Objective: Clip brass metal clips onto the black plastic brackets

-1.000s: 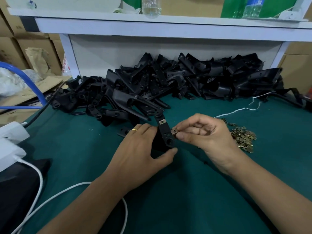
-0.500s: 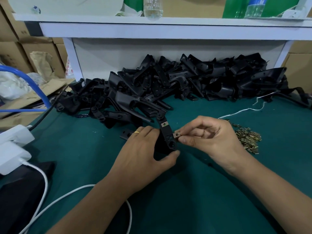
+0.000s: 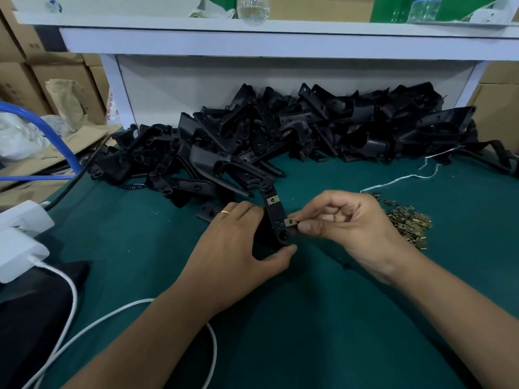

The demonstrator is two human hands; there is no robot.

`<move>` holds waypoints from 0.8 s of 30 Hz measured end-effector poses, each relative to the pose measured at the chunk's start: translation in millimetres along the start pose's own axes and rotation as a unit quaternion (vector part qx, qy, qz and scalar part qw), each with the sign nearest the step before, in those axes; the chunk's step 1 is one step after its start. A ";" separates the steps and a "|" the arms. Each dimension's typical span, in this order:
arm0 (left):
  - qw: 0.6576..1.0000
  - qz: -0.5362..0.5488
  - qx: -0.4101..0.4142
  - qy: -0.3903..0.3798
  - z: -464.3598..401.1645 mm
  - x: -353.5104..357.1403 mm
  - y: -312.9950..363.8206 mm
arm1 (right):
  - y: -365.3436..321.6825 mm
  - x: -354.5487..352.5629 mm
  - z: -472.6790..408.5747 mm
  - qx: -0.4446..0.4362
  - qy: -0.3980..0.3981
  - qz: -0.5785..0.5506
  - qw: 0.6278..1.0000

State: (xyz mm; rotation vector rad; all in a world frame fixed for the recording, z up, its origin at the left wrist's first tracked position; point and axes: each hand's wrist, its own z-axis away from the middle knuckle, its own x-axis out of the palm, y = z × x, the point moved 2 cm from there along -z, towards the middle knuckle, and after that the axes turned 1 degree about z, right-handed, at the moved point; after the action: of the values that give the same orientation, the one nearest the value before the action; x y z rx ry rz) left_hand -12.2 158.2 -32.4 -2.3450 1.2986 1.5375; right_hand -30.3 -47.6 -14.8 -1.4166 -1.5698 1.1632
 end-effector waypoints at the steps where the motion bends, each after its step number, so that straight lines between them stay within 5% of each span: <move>1: 1.000 0.000 0.001 0.001 -0.2 -0.2 0.5 | 0.9 -0.4 0.2 0.009 -0.001 -0.017 1.000; 12: 0.998 -0.039 0.048 -0.009 -0.3 -3.1 2.2 | 10.9 1.1 2.0 0.132 -0.007 -0.136 0.982; 24: 0.996 -0.068 0.042 -0.035 -2.6 0.2 2.1 | 3.1 -2.4 3.6 0.158 -0.017 -0.040 0.987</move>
State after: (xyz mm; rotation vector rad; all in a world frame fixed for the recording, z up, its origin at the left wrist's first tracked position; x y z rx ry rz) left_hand -11.7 155.5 -30.4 -2.2552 1.1399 1.4804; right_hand -32.1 -50.5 -18.8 -1.1225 -1.3794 1.3270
